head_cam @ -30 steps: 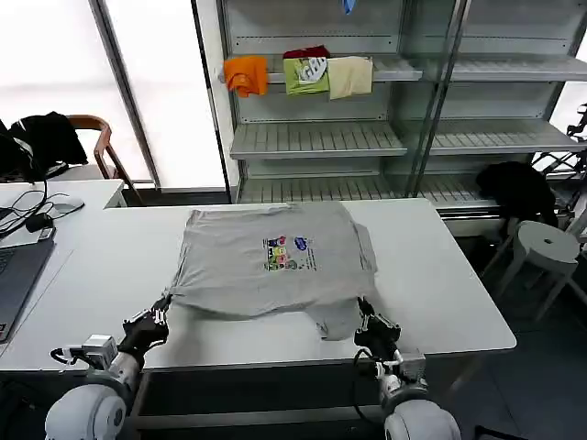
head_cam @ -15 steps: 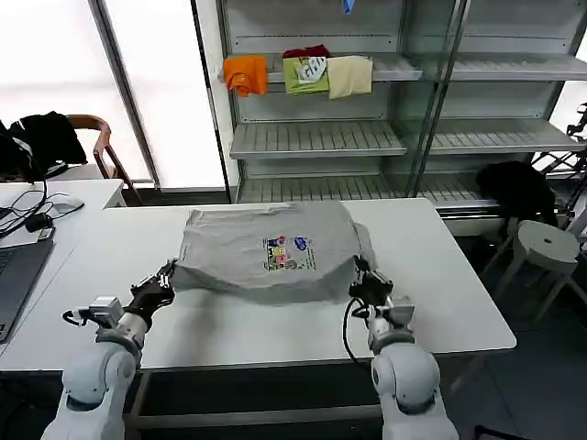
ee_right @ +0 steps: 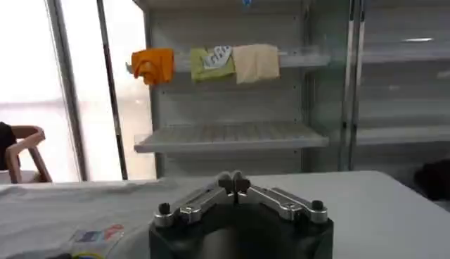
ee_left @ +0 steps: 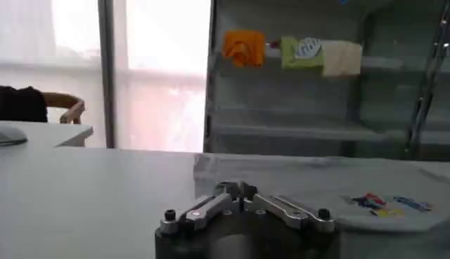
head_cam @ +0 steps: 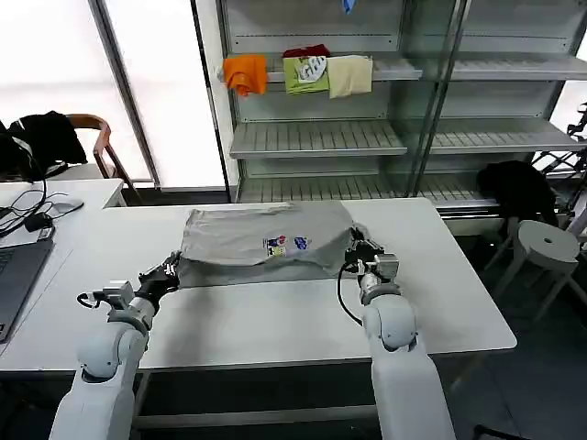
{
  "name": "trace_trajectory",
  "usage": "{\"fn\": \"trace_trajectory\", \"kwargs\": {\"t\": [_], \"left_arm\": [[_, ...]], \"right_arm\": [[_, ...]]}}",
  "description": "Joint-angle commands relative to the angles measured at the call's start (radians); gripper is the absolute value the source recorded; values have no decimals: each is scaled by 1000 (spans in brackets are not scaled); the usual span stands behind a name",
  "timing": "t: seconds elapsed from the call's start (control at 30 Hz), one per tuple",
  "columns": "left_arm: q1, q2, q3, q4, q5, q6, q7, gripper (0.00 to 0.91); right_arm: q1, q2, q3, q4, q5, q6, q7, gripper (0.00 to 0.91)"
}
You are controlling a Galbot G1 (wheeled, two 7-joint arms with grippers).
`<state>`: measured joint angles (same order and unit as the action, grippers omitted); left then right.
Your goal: Fold and organize the clothes.
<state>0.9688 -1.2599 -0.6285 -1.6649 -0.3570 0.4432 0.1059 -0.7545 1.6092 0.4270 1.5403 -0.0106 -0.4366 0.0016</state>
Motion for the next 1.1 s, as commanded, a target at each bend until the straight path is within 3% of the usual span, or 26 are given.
{"fn": "trace_trajectory", "kwargs": {"t": [0.03, 0.07, 0.1, 0.13, 0.17, 0.2, 0.43, 0.57, 0.73, 0.83, 1.0, 1.1], "left_arm": [[-46, 4, 6, 69, 9, -7, -4, 10], [-49, 5, 6, 72, 10, -7, -4, 20], [-53, 7, 8, 78, 11, -7, -4, 212], [-56, 8, 10, 82, 12, -8, -4, 595], [-58, 10, 12, 87, 14, -9, -4, 907], [-60, 12, 13, 90, 16, -10, -3, 907], [-64, 13, 26, 98, 40, -15, -8, 907], [-61, 7, 29, 84, 41, -19, -12, 907], [-51, 8, 32, 62, 40, -18, -12, 907], [-35, 9, 32, 44, 41, -16, -12, 907], [21, 22, 30, -5, 100, 91, -8, 907], [46, 31, 30, -14, 122, 118, -4, 907]], "right_arm": [[42, 16, -4, -79, -10, 3, -3, 0], [43, 19, -3, -82, -12, 3, -4, 0], [46, 22, 0, -90, -18, 4, -6, 0], [48, 23, 1, -94, -21, 5, -7, 0], [51, 24, 2, -102, -25, 7, -9, 393], [57, 24, 5, -113, -33, 11, -16, 907], [87, 30, 18, -175, -85, 74, -35, 907], [115, 43, 35, -219, -85, 137, -25, 907], [141, 44, 41, -223, -69, 155, -7, 907], [123, 36, 39, -184, -61, 115, 1, 907], [-26, -17, 24, 42, -55, -140, -25, 907], [-112, -45, 35, 122, -45, -143, -41, 907]]}}
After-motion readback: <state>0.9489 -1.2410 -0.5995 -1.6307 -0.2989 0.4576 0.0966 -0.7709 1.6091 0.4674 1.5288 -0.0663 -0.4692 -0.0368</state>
